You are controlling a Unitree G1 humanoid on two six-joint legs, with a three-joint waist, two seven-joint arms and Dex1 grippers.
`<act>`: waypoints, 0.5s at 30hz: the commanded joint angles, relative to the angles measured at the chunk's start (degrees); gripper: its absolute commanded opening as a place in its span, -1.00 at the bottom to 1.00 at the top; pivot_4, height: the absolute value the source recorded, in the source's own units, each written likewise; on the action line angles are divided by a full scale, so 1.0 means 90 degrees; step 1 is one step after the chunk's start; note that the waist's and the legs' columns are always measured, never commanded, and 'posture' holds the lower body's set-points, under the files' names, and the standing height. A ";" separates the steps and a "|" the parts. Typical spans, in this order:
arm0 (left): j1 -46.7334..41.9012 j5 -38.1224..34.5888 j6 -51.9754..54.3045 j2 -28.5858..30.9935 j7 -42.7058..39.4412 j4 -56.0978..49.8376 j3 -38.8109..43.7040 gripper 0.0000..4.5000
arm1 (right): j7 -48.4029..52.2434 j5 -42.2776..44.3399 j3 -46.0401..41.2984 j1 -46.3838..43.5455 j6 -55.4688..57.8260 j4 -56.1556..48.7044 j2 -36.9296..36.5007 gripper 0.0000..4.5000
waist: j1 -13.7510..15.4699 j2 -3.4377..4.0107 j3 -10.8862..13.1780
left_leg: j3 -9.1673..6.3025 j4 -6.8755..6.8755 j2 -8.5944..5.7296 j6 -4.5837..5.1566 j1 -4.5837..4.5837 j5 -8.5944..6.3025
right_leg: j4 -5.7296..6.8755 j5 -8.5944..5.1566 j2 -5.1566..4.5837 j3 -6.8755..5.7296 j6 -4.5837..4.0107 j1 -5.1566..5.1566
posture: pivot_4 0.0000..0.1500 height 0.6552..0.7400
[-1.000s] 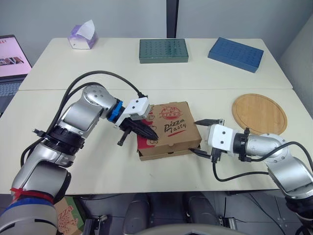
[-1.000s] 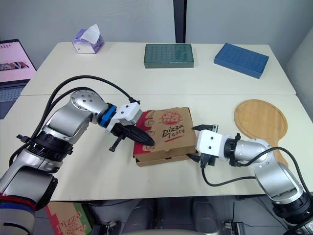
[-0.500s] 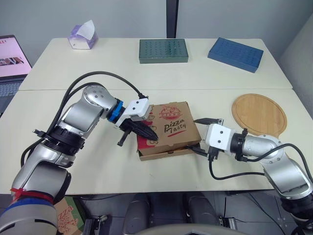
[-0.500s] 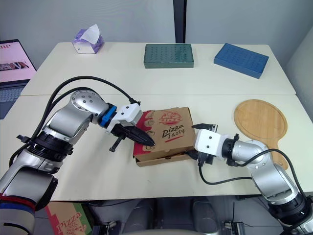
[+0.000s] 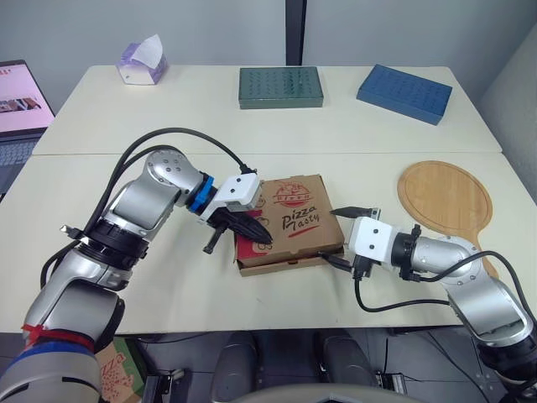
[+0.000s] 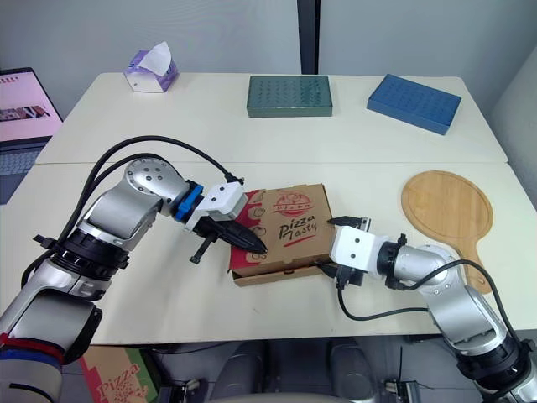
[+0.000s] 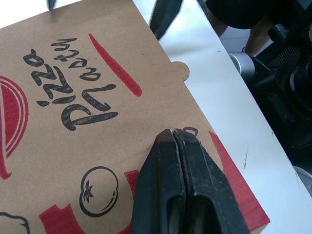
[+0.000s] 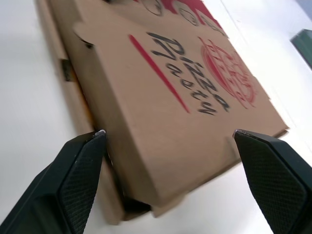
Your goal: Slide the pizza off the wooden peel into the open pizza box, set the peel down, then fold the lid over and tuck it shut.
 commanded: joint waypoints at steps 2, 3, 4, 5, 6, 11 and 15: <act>0.0115 0.0150 -0.0001 -0.0002 -0.0062 -0.0087 -0.0121 -1.00 | 0.0222 0.0688 -0.0558 0.0045 0.0389 -0.0541 -0.0160 0.99 | 0.0002 0.0000 0.0000 | 0.0000 0.0001 0.0000 0.0000 0.0000 0.0000 | -0.0001 0.0000 0.0000 0.0000 0.0000 0.0001 | 1.00 0.72; 0.0116 0.0151 -0.0002 -0.0006 -0.0062 -0.0082 -0.0119 -1.00 | 0.0200 0.0782 -0.0655 0.0038 0.0463 -0.0545 -0.0162 0.99 | 0.0002 0.0000 0.0000 | 0.0000 0.0001 0.0000 0.0000 0.0001 0.0000 | -0.0001 0.0000 0.0000 0.0000 0.0000 0.0001 | 1.00 0.72; 0.0119 0.0153 -0.0003 -0.0009 -0.0062 -0.0079 -0.0119 -1.00 | 0.0174 0.0796 -0.0697 0.0033 0.0473 -0.0535 -0.0180 0.99 | 0.0002 0.0000 0.0000 | 0.0000 0.0001 0.0000 0.0000 0.0002 0.0000 | 0.0000 0.0000 0.0000 0.0000 0.0000 0.0001 | 1.00 0.72; 0.0120 0.0155 -0.0006 -0.0014 -0.0062 -0.0073 -0.0118 -1.00 | 0.0142 0.0810 -0.0719 0.0030 0.0492 -0.0529 -0.0187 0.99 | 0.0002 0.0000 0.0000 | -0.0001 0.0000 0.0000 0.0000 0.0001 0.0000 | 0.0000 0.0000 0.0000 0.0000 0.0000 0.0001 | 1.00 0.72; 0.0121 0.0159 -0.0009 -0.0018 -0.0062 -0.0071 -0.0118 -1.00 | 0.0126 0.0855 -0.0740 0.0038 0.0522 -0.0542 -0.0184 0.99 | 0.0002 0.0000 0.0000 | 0.0000 0.0000 0.0000 0.0000 0.0001 0.0000 | 0.0000 0.0000 0.0000 0.0000 0.0000 0.0001 | 1.00 0.72; 0.0132 0.0166 0.0001 -0.0031 -0.0062 -0.0081 -0.0100 -1.00 | 0.0076 0.1851 -0.1449 -0.0150 0.1288 -0.0708 -0.0029 0.99 | 0.0003 0.0000 0.0000 | -0.0001 0.0000 0.0000 0.0000 0.0000 0.0000 | -0.0001 0.0000 0.0000 0.0000 0.0000 0.0001 | 1.00 0.72; 0.0141 0.0169 0.0014 -0.0039 -0.0062 -0.0085 -0.0072 -1.00 | 0.0024 0.1918 -0.2035 -0.0190 0.1338 -0.0095 -0.0325 0.82 | 0.0007 0.0000 0.0000 | -0.0001 0.0001 0.0000 0.0000 0.0001 0.0000 | -0.0002 0.0001 0.0000 -0.0001 -0.0001 0.0003 | 1.00 0.72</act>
